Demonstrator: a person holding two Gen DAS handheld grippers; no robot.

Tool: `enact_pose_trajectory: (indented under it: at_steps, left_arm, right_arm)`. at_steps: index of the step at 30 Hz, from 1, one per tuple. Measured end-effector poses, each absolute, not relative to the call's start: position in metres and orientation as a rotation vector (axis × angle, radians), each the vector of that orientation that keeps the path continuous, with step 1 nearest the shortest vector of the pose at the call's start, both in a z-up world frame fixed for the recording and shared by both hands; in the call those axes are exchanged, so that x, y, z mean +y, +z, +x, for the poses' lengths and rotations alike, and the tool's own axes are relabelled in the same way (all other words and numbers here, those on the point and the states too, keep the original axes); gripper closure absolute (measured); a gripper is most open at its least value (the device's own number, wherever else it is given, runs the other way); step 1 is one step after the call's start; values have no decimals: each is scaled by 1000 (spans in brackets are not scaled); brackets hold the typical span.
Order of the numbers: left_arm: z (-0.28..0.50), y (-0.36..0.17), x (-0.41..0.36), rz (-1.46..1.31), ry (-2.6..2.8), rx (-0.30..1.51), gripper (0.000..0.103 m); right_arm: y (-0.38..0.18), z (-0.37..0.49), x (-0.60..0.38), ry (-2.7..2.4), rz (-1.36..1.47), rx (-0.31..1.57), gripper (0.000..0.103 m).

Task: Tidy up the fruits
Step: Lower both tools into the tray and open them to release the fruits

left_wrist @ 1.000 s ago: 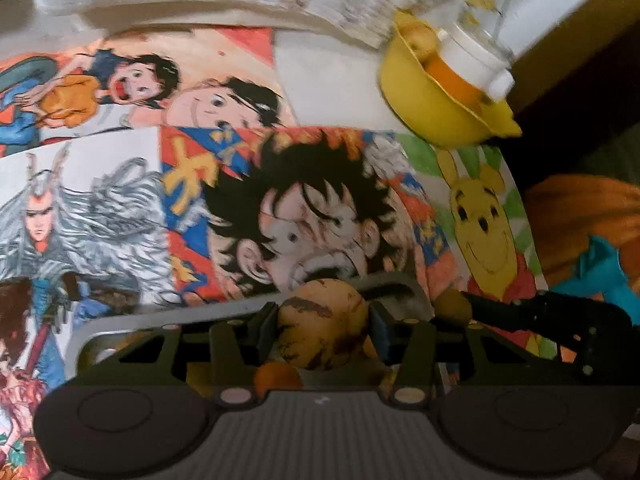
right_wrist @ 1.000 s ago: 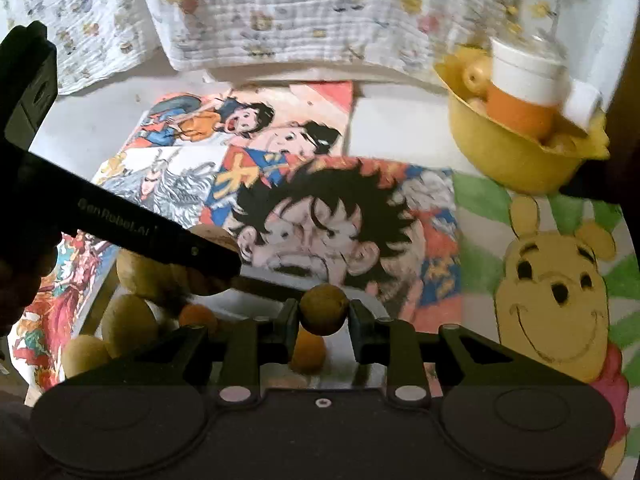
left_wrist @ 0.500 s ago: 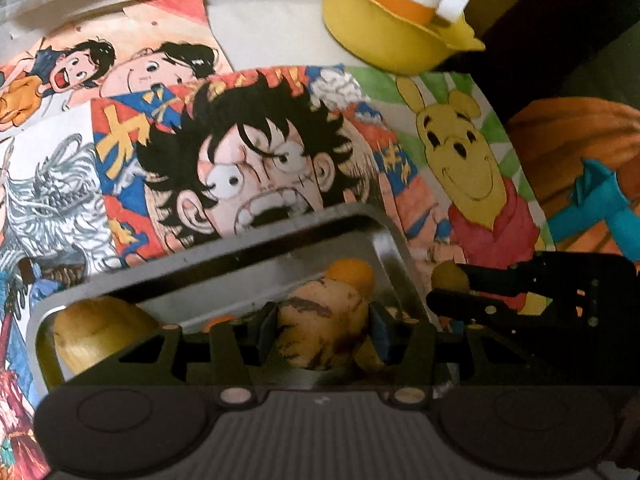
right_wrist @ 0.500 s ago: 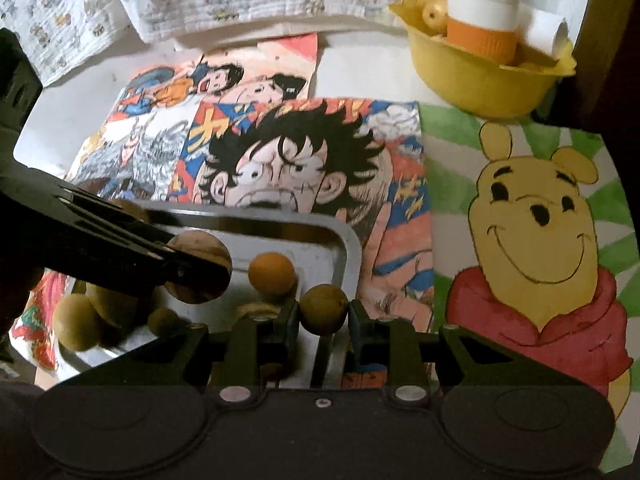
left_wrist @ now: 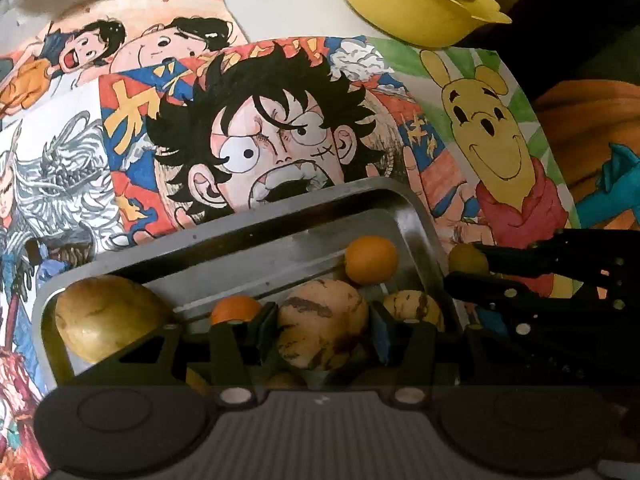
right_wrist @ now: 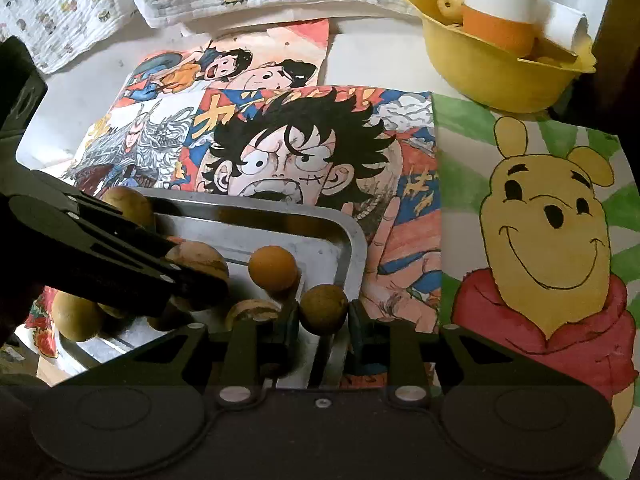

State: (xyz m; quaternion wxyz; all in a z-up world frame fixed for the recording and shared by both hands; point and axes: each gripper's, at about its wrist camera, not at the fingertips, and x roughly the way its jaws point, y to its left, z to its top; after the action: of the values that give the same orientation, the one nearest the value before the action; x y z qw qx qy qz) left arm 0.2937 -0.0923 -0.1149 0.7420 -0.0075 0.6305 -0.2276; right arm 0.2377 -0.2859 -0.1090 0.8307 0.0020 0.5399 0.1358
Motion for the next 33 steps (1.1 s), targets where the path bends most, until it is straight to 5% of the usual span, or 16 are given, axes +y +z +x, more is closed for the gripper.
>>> enact_pose_trajectory:
  at_steps: [33]
  left_arm:
    - [305,-129,-91,-10,-433,1462,49]
  right_arm:
    - [-125,253,-285,290,80,1208,72]
